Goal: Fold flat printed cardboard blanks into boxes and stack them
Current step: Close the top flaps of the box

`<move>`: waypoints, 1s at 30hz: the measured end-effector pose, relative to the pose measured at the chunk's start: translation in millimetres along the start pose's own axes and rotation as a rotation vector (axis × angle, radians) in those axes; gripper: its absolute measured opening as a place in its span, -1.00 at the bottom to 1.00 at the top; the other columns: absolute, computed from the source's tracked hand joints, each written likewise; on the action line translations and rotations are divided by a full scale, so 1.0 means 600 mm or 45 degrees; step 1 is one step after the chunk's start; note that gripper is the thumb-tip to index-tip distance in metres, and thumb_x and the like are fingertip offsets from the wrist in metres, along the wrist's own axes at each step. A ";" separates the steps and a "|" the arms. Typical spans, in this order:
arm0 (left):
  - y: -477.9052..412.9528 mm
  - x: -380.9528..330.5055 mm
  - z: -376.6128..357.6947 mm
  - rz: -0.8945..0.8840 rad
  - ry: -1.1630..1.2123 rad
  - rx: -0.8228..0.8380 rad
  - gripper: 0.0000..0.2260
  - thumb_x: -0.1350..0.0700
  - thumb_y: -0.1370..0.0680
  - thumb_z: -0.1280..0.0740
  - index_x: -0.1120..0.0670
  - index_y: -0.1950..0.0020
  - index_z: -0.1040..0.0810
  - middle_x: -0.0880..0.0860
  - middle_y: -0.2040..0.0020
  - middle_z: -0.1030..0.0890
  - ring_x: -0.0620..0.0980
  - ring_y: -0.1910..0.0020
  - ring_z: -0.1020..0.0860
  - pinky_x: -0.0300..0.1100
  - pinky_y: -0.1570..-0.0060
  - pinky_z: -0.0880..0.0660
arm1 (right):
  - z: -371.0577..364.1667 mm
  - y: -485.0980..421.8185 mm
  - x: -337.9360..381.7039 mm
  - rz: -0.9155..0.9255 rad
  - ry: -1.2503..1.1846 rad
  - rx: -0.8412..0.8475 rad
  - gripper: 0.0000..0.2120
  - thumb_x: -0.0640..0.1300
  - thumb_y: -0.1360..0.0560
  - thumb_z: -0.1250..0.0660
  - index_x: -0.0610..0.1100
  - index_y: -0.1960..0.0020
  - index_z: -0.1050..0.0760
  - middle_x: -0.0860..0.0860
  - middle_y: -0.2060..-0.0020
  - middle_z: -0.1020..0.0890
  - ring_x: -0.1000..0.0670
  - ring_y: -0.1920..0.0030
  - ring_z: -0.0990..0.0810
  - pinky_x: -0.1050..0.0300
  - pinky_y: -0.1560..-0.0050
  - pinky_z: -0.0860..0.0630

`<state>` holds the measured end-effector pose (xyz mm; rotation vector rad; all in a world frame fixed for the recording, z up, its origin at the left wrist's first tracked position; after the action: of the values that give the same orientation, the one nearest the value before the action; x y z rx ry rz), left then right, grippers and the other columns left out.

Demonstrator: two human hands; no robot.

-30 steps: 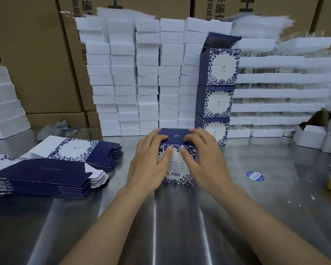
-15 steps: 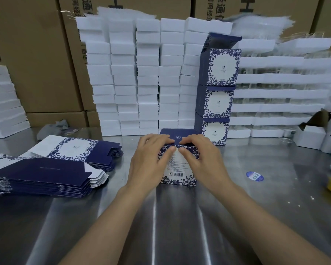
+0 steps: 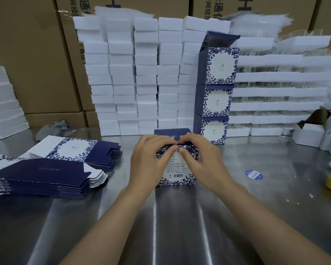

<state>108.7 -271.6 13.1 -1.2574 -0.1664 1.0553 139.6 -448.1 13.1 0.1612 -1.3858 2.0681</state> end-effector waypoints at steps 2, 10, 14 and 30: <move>0.000 -0.001 -0.001 0.003 0.003 -0.004 -0.90 -0.06 -0.60 -0.47 -0.17 -0.10 -0.74 -0.31 -0.04 -0.69 -0.13 -0.19 -0.54 -0.34 -0.14 -0.42 | -0.001 0.000 -0.003 -0.020 -0.018 -0.004 -0.91 -0.07 -0.64 -0.36 0.08 -0.13 -0.58 0.23 -0.07 -0.65 0.25 -0.24 -0.55 0.40 -0.19 -0.41; 0.003 -0.001 -0.015 -0.011 -0.053 -0.070 -0.94 0.00 -0.62 -0.48 -0.09 -0.06 -0.74 -0.23 0.04 -0.70 -0.13 -0.07 -0.55 -0.10 -0.06 -0.52 | -0.016 -0.001 -0.003 -0.039 0.008 -0.114 -0.91 -0.10 -0.64 -0.36 -0.01 -0.10 -0.63 0.16 -0.03 -0.71 0.11 -0.17 -0.62 0.30 -0.17 -0.46; -0.003 0.020 -0.003 0.052 0.096 0.003 -0.88 -0.01 -0.57 -0.52 -0.14 -0.10 -0.76 -0.27 -0.01 -0.70 -0.16 -0.14 -0.61 -0.24 -0.12 -0.52 | -0.003 -0.002 -0.018 -0.129 -0.099 -0.030 -0.89 -0.05 -0.63 -0.41 0.06 -0.15 -0.63 0.24 -0.10 -0.70 0.27 -0.25 -0.59 0.25 -0.27 -0.50; -0.001 0.032 -0.005 0.194 0.200 -0.057 -0.87 0.04 -0.56 -0.53 -0.14 -0.08 -0.76 -0.31 -0.07 -0.71 -0.27 -0.12 -0.64 -0.44 -0.02 -0.43 | 0.004 -0.003 -0.039 -0.341 -0.449 -0.044 -0.88 -0.20 -0.57 -0.51 -0.07 -0.09 -0.73 0.11 -0.17 -0.72 0.21 -0.38 -0.56 -0.03 -0.33 -0.60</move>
<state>121.2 -259.9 4.5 -1.4050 0.0267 1.0822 158.9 -459.8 5.5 0.6868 -1.5082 1.8489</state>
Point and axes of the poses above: each hand's wrist, its own y-axis away from the middle knuckle, its own z-axis out of the back of the hand, x = y × z, the point moved 3 cm from there along -y, towards the middle knuckle
